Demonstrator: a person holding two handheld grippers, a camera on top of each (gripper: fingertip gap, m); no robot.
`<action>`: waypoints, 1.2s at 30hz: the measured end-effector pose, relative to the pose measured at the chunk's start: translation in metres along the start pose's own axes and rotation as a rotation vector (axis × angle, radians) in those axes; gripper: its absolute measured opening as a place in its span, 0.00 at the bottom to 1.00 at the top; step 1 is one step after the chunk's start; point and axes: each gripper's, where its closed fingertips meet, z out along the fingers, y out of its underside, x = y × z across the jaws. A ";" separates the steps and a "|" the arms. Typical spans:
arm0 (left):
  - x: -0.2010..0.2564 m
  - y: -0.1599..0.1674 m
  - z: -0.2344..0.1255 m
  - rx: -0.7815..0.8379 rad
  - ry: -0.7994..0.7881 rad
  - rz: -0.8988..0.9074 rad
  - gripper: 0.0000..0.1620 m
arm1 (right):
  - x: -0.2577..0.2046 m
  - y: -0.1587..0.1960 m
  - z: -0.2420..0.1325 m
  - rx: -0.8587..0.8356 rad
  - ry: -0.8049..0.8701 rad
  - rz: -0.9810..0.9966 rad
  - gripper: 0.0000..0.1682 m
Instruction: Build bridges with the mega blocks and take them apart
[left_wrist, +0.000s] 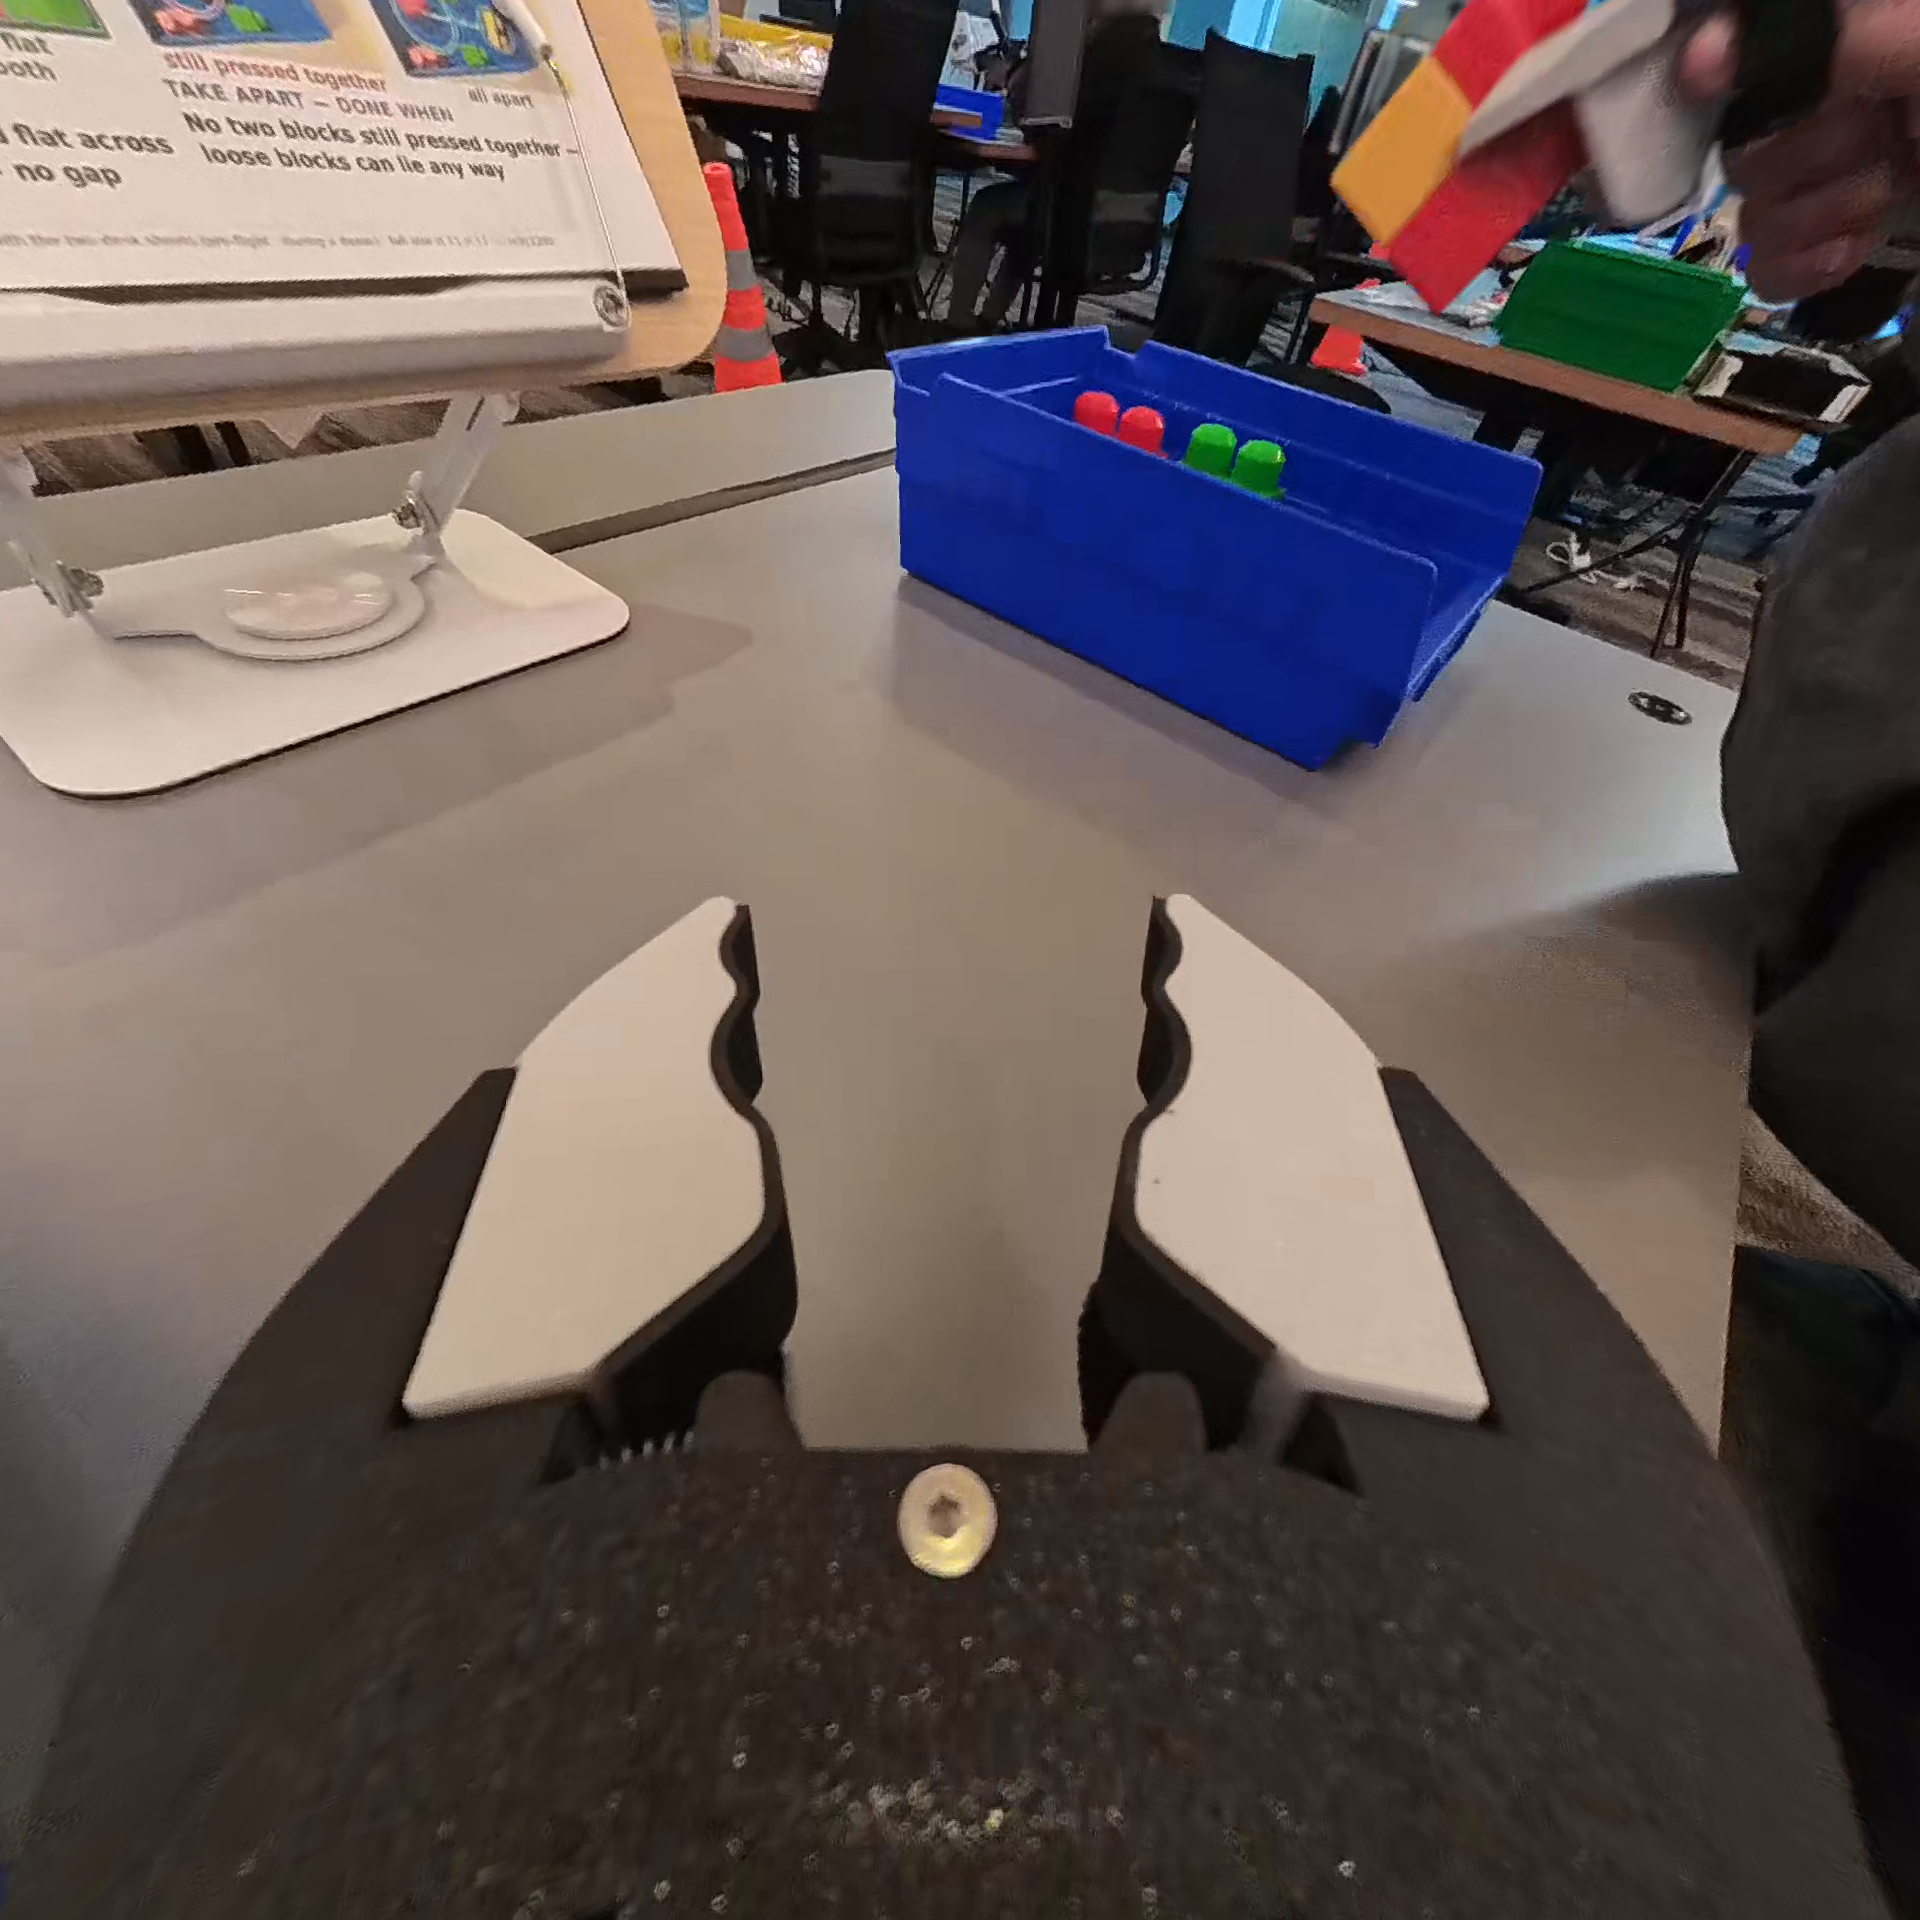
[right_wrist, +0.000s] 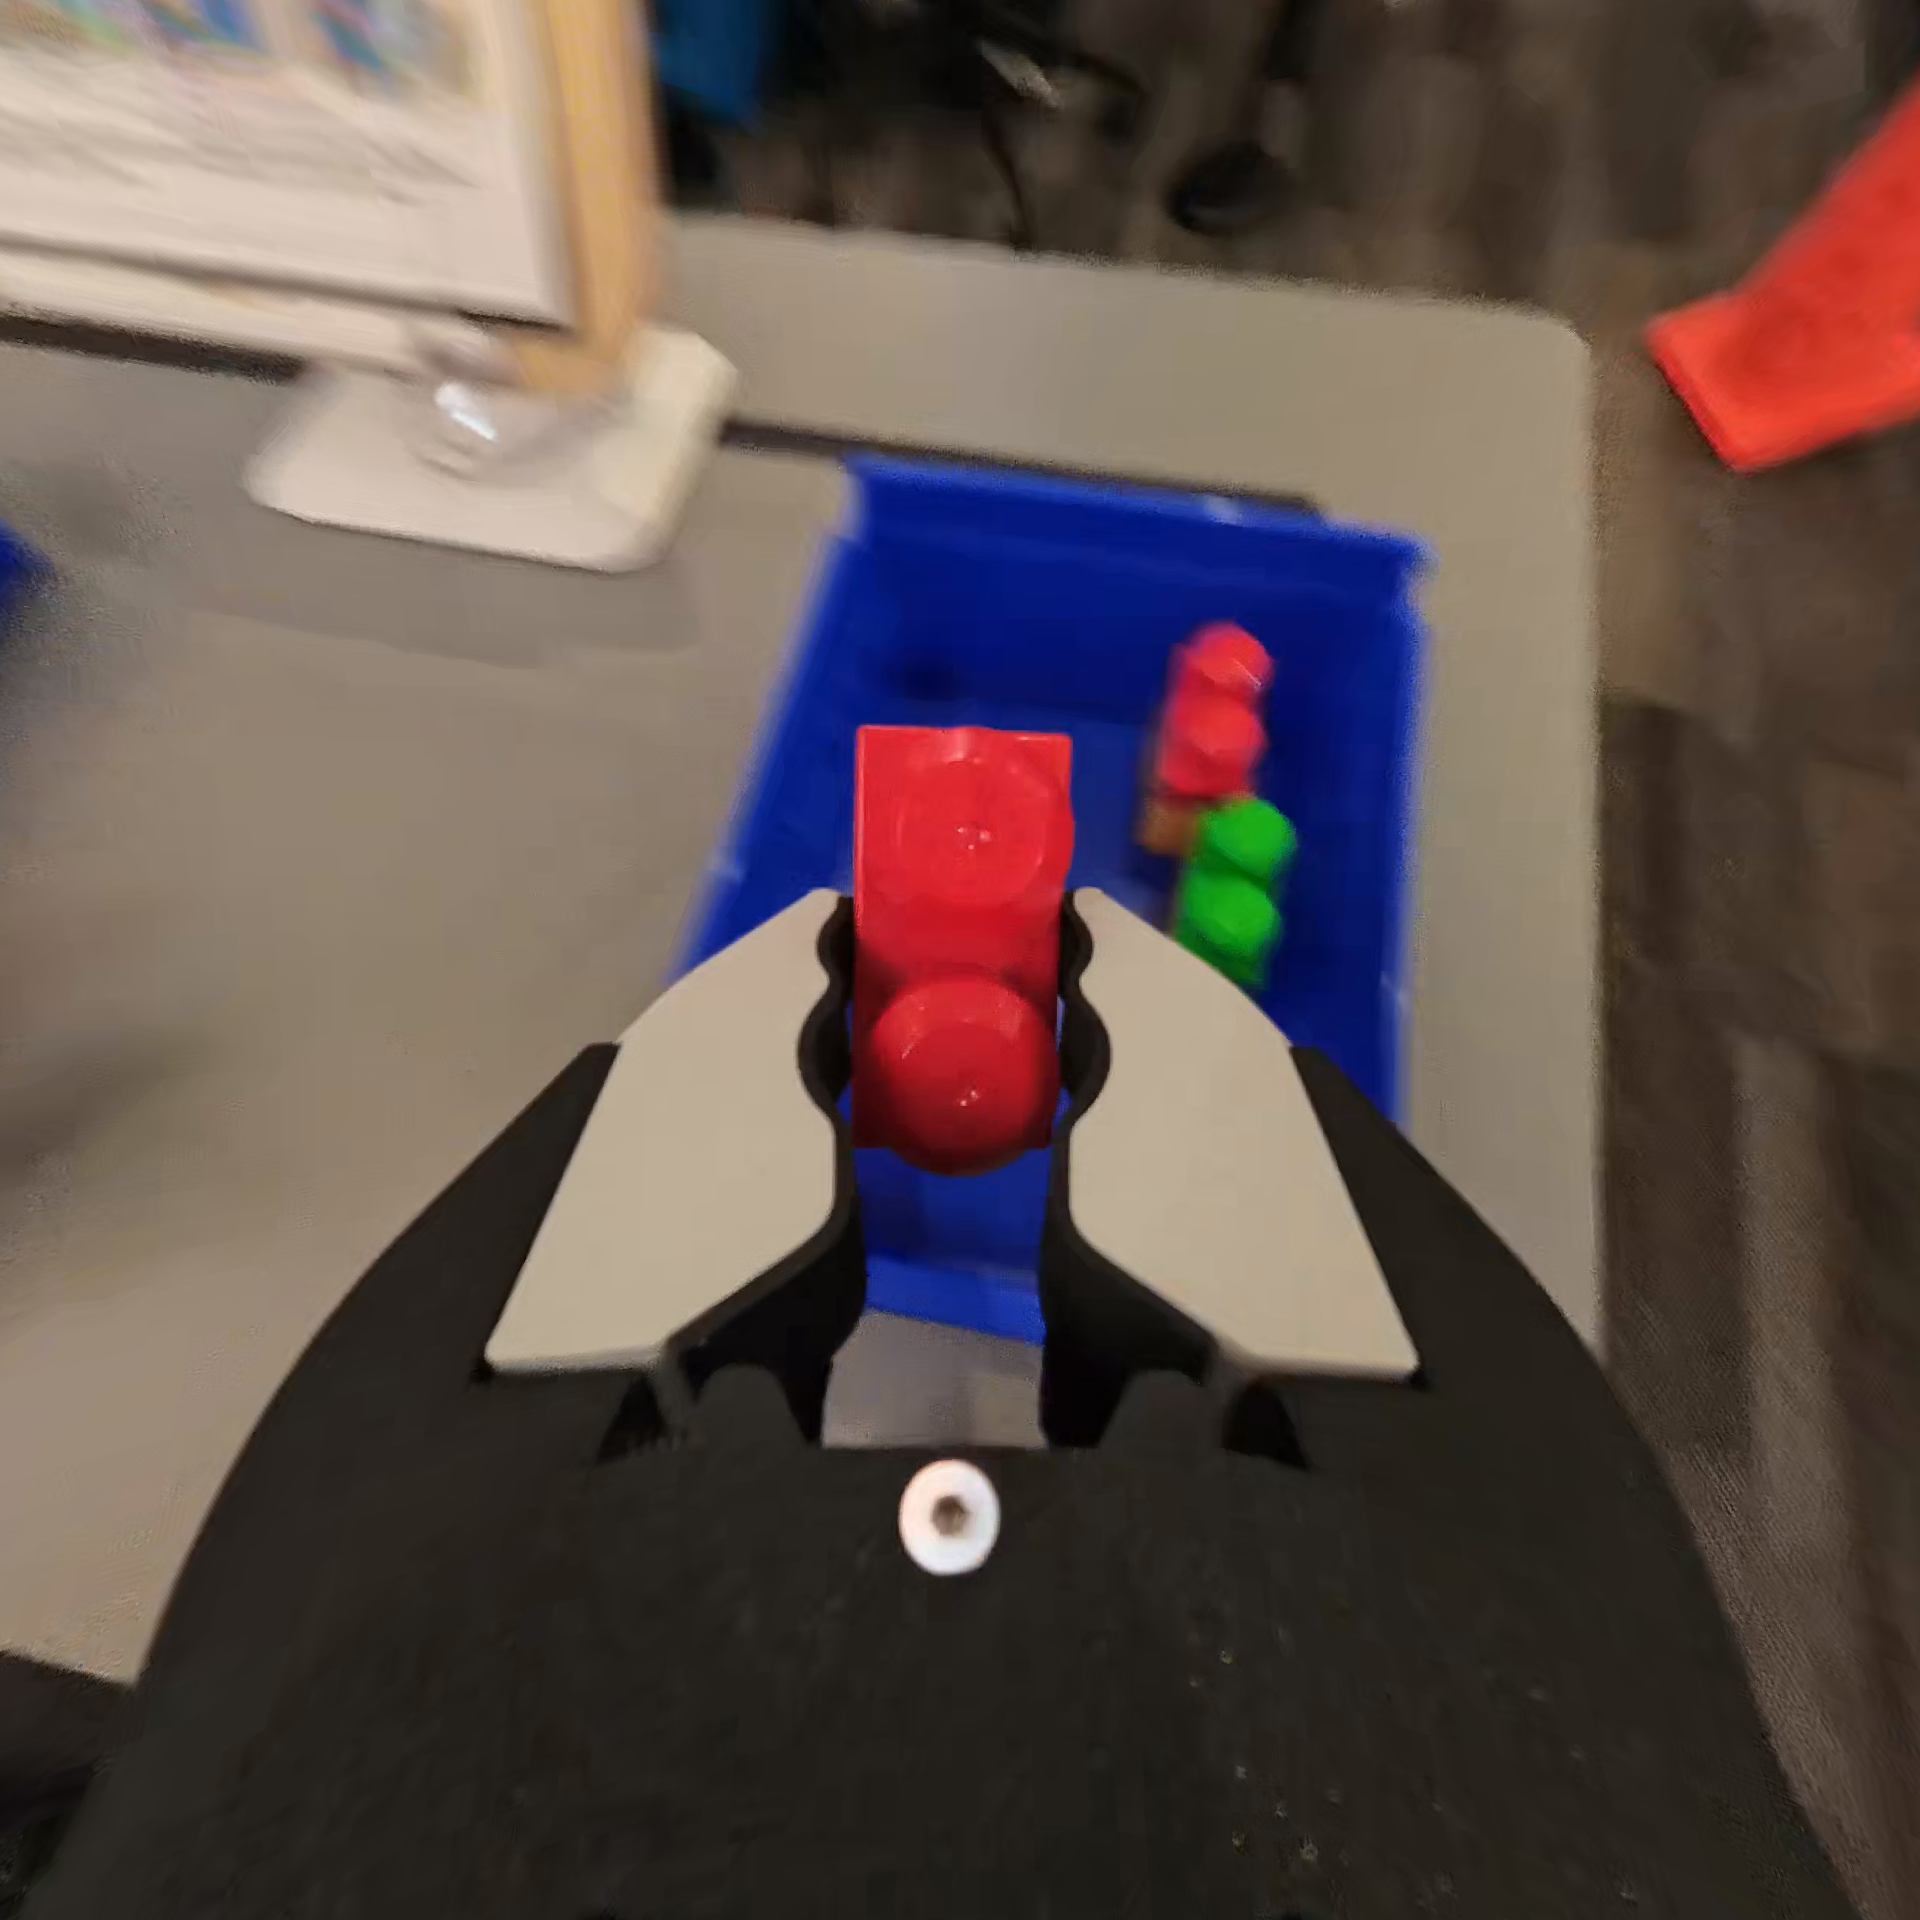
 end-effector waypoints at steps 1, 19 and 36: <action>0.002 0.002 0.001 -0.010 0.009 0.008 0.44 | 0.021 0.016 0.007 -0.069 0.050 0.021 0.22; 0.030 0.032 0.023 -0.157 0.059 0.132 0.42 | 0.079 0.126 0.083 -0.543 0.236 0.023 0.22; 0.011 0.014 0.014 -0.072 -0.034 0.118 0.43 | 0.065 0.057 0.016 -0.288 0.331 -0.082 0.32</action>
